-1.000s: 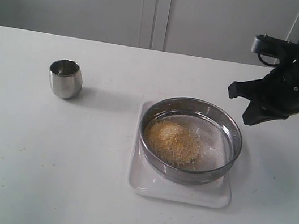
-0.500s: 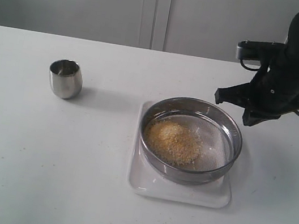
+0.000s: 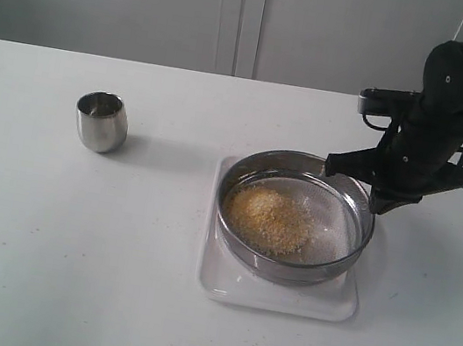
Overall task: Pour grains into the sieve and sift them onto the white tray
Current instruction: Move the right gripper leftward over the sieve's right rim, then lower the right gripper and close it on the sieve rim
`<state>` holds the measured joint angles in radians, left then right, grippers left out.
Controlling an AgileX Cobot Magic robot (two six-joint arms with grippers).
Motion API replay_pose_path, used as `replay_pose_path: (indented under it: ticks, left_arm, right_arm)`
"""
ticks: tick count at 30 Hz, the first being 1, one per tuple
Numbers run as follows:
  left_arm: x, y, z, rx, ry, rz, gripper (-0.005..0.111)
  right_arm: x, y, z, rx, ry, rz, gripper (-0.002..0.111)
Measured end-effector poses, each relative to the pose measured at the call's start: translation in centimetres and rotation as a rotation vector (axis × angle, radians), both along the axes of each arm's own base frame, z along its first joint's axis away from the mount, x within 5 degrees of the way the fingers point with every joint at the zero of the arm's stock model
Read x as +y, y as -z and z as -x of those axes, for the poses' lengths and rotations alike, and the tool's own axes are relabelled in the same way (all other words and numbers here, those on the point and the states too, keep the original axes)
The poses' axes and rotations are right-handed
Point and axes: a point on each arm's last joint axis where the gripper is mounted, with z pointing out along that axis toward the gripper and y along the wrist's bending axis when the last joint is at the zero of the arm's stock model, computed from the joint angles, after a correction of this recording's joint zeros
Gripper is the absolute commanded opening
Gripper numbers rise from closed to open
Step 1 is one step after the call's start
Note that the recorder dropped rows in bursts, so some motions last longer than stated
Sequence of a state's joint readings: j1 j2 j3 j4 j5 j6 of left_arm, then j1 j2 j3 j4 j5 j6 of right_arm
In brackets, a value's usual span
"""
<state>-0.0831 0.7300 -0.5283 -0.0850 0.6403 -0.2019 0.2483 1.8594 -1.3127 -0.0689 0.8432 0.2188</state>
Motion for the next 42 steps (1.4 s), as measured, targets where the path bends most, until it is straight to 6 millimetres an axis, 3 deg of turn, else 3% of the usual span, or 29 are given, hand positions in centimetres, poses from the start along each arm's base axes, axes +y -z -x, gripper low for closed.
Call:
replay_pose_path:
  ticks: [12,18,37,42]
  left_arm:
    - [0.0,0.0,0.0,0.0,0.0,0.0,0.0]
    - [0.0,0.0,0.0,0.0,0.0,0.0,0.0]
    - [0.0,0.0,0.0,0.0,0.0,0.0,0.0]
    - [0.0,0.0,0.0,0.0,0.0,0.0,0.0]
  right_arm:
    - [0.1,0.0,-0.2,-0.018,0.004,-0.007,0.048]
    - [0.1,0.4,-0.4,-0.011,0.004,-0.005,0.048]
    - [0.4,4.7,-1.1,0.081,0.028,-0.004,0.047]
    - [0.6,5.2,-1.2,0.086,0.038,-0.021,0.036]
